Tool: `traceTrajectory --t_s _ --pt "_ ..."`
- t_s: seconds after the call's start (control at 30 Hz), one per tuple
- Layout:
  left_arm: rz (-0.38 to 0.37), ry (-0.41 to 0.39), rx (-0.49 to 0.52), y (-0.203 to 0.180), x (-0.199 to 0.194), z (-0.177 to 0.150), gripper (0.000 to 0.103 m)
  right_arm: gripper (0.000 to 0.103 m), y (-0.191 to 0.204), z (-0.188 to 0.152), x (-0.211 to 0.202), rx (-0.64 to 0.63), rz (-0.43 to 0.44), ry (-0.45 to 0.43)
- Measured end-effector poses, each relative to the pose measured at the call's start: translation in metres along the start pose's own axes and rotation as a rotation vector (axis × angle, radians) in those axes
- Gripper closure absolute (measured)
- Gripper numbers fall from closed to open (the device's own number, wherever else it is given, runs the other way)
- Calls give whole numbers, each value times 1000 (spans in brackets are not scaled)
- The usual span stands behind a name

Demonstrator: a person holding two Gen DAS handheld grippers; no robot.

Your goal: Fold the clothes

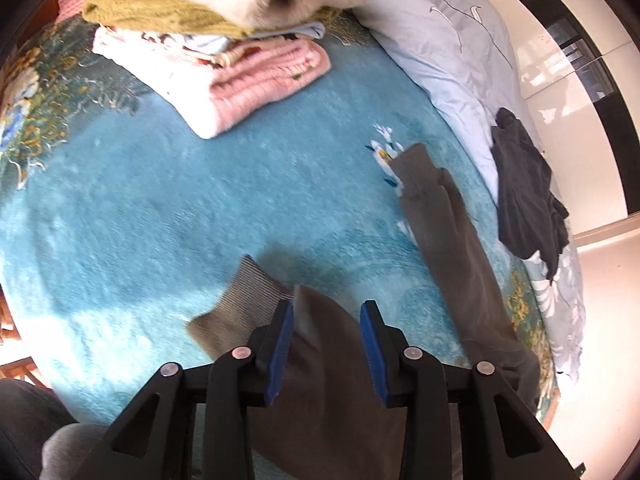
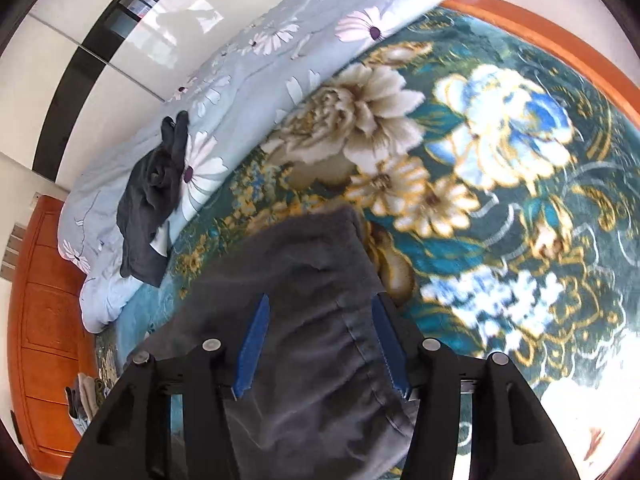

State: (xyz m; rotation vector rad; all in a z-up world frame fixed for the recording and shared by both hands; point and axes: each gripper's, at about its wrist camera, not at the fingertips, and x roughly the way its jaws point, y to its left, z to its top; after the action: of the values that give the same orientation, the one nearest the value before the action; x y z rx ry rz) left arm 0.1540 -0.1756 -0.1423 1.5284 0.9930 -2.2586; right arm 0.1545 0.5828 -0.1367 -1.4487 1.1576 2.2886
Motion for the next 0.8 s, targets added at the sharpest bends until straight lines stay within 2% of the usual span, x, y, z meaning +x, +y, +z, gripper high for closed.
traceTrajectory --t_s 0.07,0.13,0.2,0.27,0.4,0.47,0.5,0.53,0.6,0.67,0.8 --pt "27 16 2 10 3 5 58 48 -20 -21 0 37 -12 28" --pt "83 83 17 17 14 7 54 48 -41 -42 0 80 -19 56" --pt "171 174 12 25 27 5 54 48 -60 -65 0 144 2 72" --pt "162 197 -4 30 31 -3 53 48 -74 -83 -1 195 29 79" --pt "147 309 -30 29 52 -27 50 47 -87 -104 -1 271 97 88" --pt "195 326 15 22 59 -38 45 47 -87 -110 -1 283 112 91" --pt "221 347 22 22 64 -43 39 47 -86 -113 0 282 117 96" --pt "230 379 2 24 71 -48 35 47 -84 -116 1 279 122 101" --pt "235 437 -65 33 83 -59 35 47 -80 -119 4 268 136 110" --pt "259 410 -42 31 84 -63 35 47 -78 -122 9 269 144 112" --pt "196 325 -89 33 77 -67 36 47 -75 -126 21 286 159 102"
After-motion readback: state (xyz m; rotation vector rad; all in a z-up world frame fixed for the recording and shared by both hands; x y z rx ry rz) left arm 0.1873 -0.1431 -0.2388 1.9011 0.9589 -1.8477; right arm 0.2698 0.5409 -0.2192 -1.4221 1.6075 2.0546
